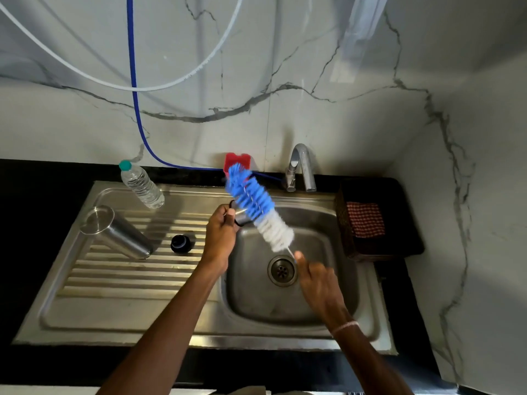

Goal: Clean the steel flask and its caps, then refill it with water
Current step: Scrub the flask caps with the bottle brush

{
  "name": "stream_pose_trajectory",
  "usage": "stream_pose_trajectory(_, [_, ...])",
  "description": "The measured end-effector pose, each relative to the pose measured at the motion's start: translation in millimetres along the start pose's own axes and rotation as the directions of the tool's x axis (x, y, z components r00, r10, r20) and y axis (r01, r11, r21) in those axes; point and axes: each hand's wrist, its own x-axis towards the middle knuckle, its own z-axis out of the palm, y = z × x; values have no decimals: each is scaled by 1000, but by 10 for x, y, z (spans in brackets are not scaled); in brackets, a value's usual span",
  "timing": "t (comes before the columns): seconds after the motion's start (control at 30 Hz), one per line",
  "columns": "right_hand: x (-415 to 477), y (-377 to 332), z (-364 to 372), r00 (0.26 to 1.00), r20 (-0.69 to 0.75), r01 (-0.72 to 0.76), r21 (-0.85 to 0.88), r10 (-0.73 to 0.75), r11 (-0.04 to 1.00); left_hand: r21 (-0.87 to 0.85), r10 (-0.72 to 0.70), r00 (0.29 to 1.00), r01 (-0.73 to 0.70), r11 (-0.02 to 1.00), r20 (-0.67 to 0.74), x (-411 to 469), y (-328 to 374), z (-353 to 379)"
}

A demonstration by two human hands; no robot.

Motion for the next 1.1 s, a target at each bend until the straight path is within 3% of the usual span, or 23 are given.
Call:
stream_pose_trajectory(0.03, [-84,40,81,999,-50,8,-29,-9,1000,-22,-3,1000,2,1000,-22,28,-4,-33])
stream_pose_trajectory(0.1, [-113,114,206,979,-45,197,-31,-198,980,-9,3,1000,-3,1000,-19,27,-48,-40])
stream_pose_trajectory(0.2, [96,-27,164,945,-98,314,8,-312,949,128,52,995,-62,990,80,-77,-104,30])
stream_pose_trajectory(0.3, [229,-12,107,936,-87,343,4,-342,939,135,87,991,-101,986,103,-91,-34,9])
stream_pose_trajectory(0.37, [144,40,100,957,-3,291,48,-291,956,93,66,996,-71,993,61,-2,4,-81])
stream_pose_trajectory(0.43, [9,58,56,991,91,79,224,-102,971,66,36,999,-37,997,10,36,14,-145])
stream_pose_trajectory(0.47, [-44,9,2,977,196,23,288,-82,957,61,28,1000,-27,998,-4,15,22,-142])
stream_pose_trajectory(0.5, [-6,48,63,979,160,66,317,-122,946,70,24,1000,-24,997,5,-13,6,-121])
stream_pose_trajectory(0.53, [-18,-44,-12,956,287,-68,396,-53,916,81,27,999,-29,996,28,-57,-16,-80])
stream_pose_trajectory(0.57, [31,-118,-31,957,288,-106,416,-20,903,96,22,999,-26,995,43,-88,-42,-40])
stream_pose_trajectory(0.63, [66,-209,-29,952,305,-107,432,-33,896,108,-4,1000,1,994,26,-105,-40,-26])
stream_pose_trajectory(0.67, [46,-194,-26,979,200,-53,434,-39,899,84,-11,1000,11,996,2,-93,0,-54])
stream_pose_trajectory(0.73, [-13,-127,3,973,233,-102,451,-6,886,1,-13,1000,13,1000,-22,-56,93,-151])
stream_pose_trajectory(0.77, [-37,-1,123,991,125,-14,414,-41,910,-22,-10,999,10,1000,-34,-40,142,-202])
stream_pose_trajectory(0.83, [-157,92,201,994,69,50,404,-85,913,-55,-20,999,17,998,-44,-22,196,-268])
stream_pose_trajectory(1.0, [53,-119,14,993,95,16,515,-76,857,-68,-103,990,110,992,92,-155,191,-123])
stream_pose_trajectory(1.1, [29,-68,-55,984,163,-20,507,-73,862,-178,-139,988,149,973,68,-150,278,-152])
